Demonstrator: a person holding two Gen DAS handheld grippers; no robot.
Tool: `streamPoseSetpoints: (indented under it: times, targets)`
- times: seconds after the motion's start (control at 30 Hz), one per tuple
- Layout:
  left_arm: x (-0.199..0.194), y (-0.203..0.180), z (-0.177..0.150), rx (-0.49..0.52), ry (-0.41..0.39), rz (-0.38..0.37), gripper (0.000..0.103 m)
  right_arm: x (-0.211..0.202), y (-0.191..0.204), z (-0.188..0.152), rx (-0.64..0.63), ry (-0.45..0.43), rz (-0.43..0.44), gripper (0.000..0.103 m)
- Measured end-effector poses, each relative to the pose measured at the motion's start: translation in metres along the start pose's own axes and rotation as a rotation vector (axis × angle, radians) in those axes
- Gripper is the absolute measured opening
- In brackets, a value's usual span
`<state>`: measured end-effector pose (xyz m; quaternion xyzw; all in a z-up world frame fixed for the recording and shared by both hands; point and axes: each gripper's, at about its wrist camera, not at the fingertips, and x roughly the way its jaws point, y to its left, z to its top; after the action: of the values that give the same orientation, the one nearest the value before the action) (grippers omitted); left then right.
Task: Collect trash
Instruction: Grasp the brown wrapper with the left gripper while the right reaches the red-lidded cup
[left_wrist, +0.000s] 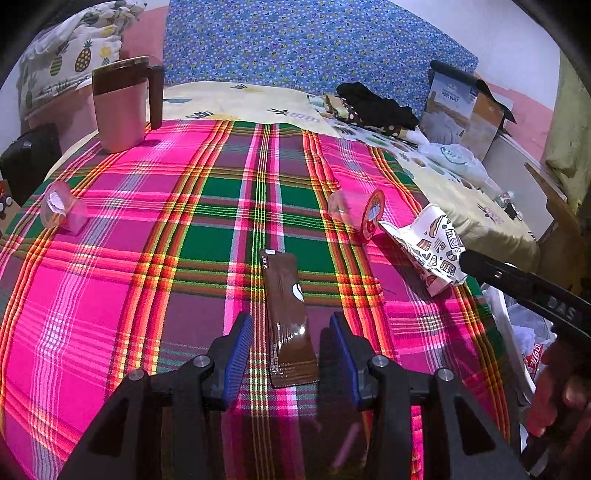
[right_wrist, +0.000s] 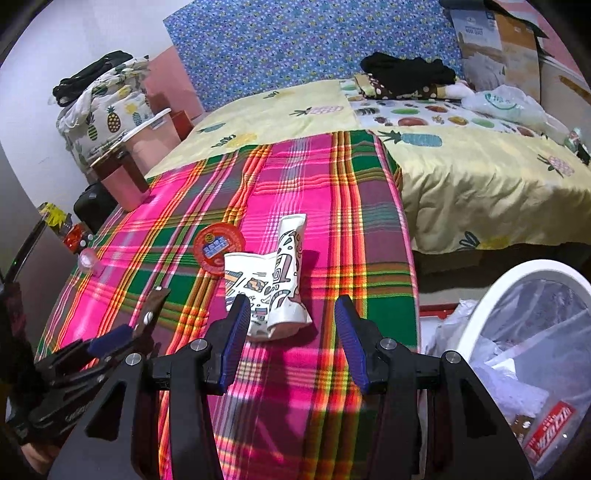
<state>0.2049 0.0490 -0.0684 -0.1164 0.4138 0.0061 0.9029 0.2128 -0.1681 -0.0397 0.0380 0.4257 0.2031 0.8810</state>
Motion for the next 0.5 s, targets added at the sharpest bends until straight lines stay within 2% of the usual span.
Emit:
streamPoseSetpoints:
  times: [0.1,0.37,0.47,0.5]
  targets:
    - [0.0001,0.0009,0.0007,0.002,0.001,0.009,0.042,0.0049,0.0012,-0.0002,0.000,0.016,0.013,0.046]
    - [-0.0020,-0.0005,-0.0013,0.005,-0.001,0.016,0.040,-0.0018,0.0040,-0.0005,-0.012,0.010,0.018,0.045]
    - [-0.0016,0.0006,-0.0010,0.005,0.002,0.021,0.023,-0.0018,0.0061,0.0015,-0.023,0.009,0.019,0.040]
    - [-0.0016,0.0018,-0.0009,0.002,0.004,0.014,0.023,-0.0021,0.0070,0.0021,-0.026,0.007,0.014,0.040]
